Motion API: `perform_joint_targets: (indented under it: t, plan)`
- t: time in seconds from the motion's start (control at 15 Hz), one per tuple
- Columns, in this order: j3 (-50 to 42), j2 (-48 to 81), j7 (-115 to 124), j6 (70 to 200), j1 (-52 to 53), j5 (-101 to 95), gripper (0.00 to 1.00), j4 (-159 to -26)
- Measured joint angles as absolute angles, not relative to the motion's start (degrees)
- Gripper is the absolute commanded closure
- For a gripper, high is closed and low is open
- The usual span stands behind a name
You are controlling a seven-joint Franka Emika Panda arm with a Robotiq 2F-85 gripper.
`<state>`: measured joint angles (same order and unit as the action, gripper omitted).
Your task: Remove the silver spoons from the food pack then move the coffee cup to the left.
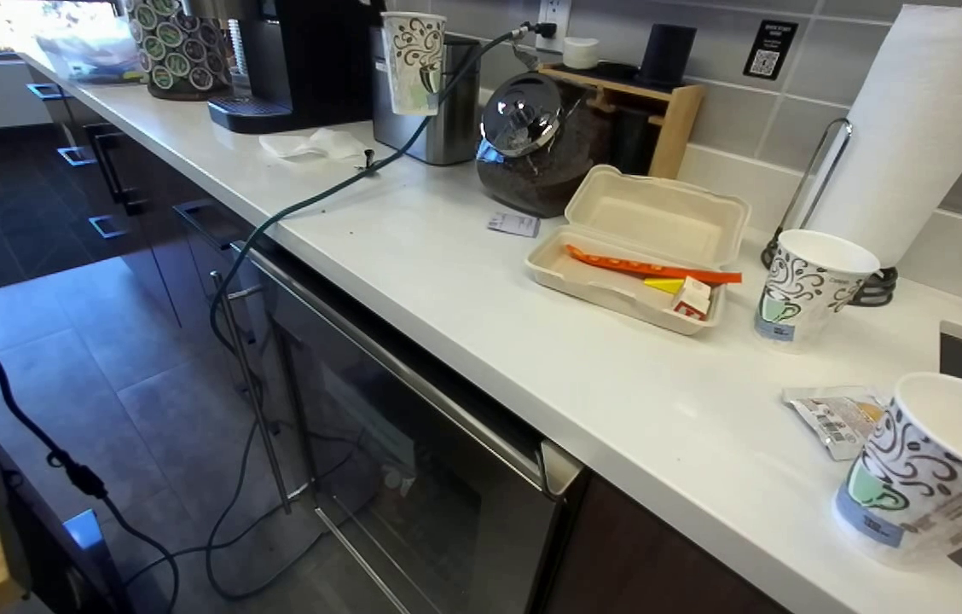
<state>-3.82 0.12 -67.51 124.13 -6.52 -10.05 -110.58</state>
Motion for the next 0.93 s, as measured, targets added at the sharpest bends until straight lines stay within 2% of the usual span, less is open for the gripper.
perform_joint_targets:
  t: [0.93]
  plan:
    - [0.05,21.28,-84.86,124.96,-6.75,-4.33,0.99,-88.53]
